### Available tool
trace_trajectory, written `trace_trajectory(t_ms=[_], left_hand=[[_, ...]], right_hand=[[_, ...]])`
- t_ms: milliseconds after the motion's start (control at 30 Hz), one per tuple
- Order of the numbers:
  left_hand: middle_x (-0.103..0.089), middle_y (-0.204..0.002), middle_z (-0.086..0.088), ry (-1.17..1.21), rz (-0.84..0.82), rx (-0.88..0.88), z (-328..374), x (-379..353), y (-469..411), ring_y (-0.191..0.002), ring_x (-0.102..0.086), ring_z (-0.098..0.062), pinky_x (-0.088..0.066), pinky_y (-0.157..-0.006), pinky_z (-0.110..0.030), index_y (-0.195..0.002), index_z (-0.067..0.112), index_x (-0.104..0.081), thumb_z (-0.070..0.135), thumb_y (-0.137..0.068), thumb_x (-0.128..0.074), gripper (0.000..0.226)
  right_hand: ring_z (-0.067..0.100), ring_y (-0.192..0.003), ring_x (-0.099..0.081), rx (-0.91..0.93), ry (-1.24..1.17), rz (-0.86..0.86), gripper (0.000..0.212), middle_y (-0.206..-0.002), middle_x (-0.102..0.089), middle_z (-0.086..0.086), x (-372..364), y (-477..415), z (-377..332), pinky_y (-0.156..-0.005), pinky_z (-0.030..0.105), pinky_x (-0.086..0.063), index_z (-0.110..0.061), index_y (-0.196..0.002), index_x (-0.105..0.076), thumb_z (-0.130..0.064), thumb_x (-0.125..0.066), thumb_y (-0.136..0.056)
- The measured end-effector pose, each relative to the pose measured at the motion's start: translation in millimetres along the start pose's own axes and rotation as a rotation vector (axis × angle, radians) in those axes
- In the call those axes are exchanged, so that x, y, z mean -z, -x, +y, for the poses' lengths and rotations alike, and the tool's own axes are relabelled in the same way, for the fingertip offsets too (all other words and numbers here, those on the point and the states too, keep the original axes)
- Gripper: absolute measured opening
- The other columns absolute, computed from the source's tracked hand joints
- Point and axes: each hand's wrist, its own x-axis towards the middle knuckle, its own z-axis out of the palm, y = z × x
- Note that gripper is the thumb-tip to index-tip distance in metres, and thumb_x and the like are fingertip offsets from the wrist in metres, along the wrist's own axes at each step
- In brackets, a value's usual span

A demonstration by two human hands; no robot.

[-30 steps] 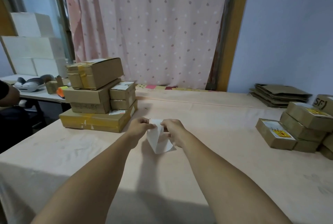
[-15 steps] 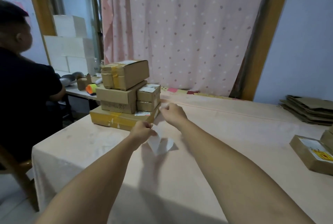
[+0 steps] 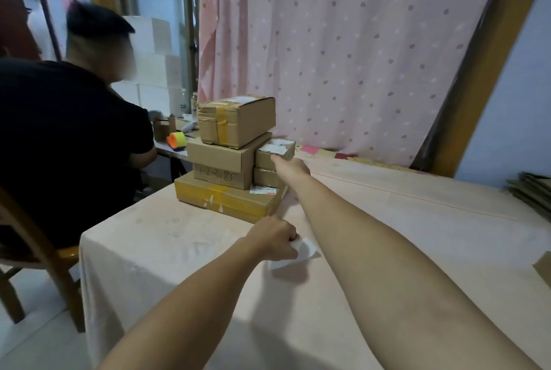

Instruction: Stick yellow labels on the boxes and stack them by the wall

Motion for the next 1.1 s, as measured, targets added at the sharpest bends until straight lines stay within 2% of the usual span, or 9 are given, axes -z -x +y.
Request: trace_trajectory(t_ms=[133,233,333,400,500,667,833,967,1100], left_hand=[[-0.060,-0.063,-0.003,0.313,0.014,0.166,-9.0,12.4,-6.5,-0.067,-0.055,-0.025,-0.043,-0.057,-0.036,-0.060,0.015,-0.060,0.051,-0.074,-0.065,0.039],[-0.067,-0.068,-0.006,0.567,0.149,0.275,-15.7,30.7,-13.2,-0.069,-0.060,-0.022,-0.044,-0.060,-0.032,-0.064,0.012,-0.065,0.037,-0.081,-0.069,0.031],[-0.068,-0.089,-0.008,0.455,0.377,0.364,-31.6,47.7,-28.6,-0.085,-0.064,-0.027,-0.054,-0.071,-0.037,-0.080,0.009,-0.072,0.020,-0.084,-0.058,0.018],[-0.061,-0.108,-0.004,0.365,0.458,0.399,-42.2,59.3,-39.5,-0.094,-0.061,-0.027,-0.053,-0.081,-0.043,-0.101,0.012,-0.069,0.021,-0.087,-0.053,0.023],[-0.050,-0.125,-0.002,0.334,0.452,0.448,-49.0,76.1,-55.1,-0.102,-0.058,-0.028,-0.053,-0.084,-0.048,-0.118,0.015,-0.056,0.026,-0.089,-0.049,0.032],[-0.032,-0.155,-0.001,0.235,0.323,0.487,-51.7,84.2,-73.3,-0.127,-0.052,-0.032,-0.051,-0.091,-0.047,-0.151,0.023,-0.034,0.025,-0.091,-0.052,0.063],[-0.026,-0.155,-0.011,0.255,0.185,0.544,-60.0,74.7,-83.7,-0.123,-0.054,-0.038,-0.050,-0.094,-0.047,-0.147,0.023,-0.038,0.037,-0.094,-0.051,0.056],[-0.028,-0.151,-0.011,0.419,0.199,0.525,-59.0,64.7,-90.5,-0.119,-0.055,-0.036,-0.051,-0.089,-0.039,-0.146,0.019,-0.041,0.029,-0.092,-0.053,0.056],[-0.031,-0.145,-0.009,0.590,0.261,0.584,-59.5,63.2,-98.3,-0.104,-0.054,-0.032,-0.058,-0.084,-0.043,-0.145,0.017,-0.038,0.029,-0.085,-0.061,0.066]], right_hand=[[0.028,-0.109,-0.062,-0.055,-0.044,0.022,0.068,-0.128,-0.063,0.008,-8.5,-10.1,-8.5,-0.089,0.035,-0.049,-0.011,-0.143,-0.050,-0.059,-0.052,-0.095],[0.031,-0.110,-0.065,-0.080,-0.044,0.044,0.065,-0.124,-0.065,0.009,-10.2,-19.2,-8.8,-0.097,0.038,-0.052,-0.011,-0.139,-0.054,-0.059,-0.049,-0.095],[0.030,-0.103,-0.067,-0.098,-0.061,0.065,0.062,-0.122,-0.067,0.010,-8.3,-27.7,-6.7,-0.096,0.040,-0.055,-0.011,-0.132,-0.058,-0.059,-0.048,-0.094],[0.029,-0.096,-0.067,-0.112,-0.064,0.070,0.063,-0.120,-0.068,0.010,-7.2,-34.8,-4.2,-0.095,0.041,-0.057,-0.012,-0.129,-0.060,-0.062,-0.049,-0.092],[0.030,-0.106,-0.068,-0.108,-0.047,0.082,0.064,-0.119,-0.069,0.009,-4.4,-42.0,-1.6,-0.098,0.043,-0.056,-0.013,-0.128,-0.061,-0.063,-0.051,-0.090],[0.029,-0.093,-0.063,-0.082,-0.043,0.062,0.067,-0.103,-0.064,0.007,-0.8,-53.4,-3.2,-0.088,0.038,-0.054,-0.010,-0.127,-0.062,-0.064,-0.051,-0.089],[0.032,-0.114,-0.065,-0.082,-0.025,0.040,0.066,-0.126,-0.066,0.011,-3.2,-61.9,-4.6,-0.102,0.044,-0.053,-0.011,-0.135,-0.057,-0.062,-0.050,-0.094],[0.032,-0.109,-0.067,-0.102,-0.056,0.014,0.059,-0.123,-0.067,0.011,-8.5,-68.8,-5.3,-0.099,0.041,-0.055,-0.012,-0.135,-0.057,-0.057,-0.052,-0.096],[0.031,-0.100,-0.069,-0.167,-0.139,-0.004,0.063,-0.120,-0.067,0.008,-17.3,-81.1,-3.8,-0.093,0.040,-0.058,-0.017,-0.135,-0.056,-0.060,-0.056,-0.090]])
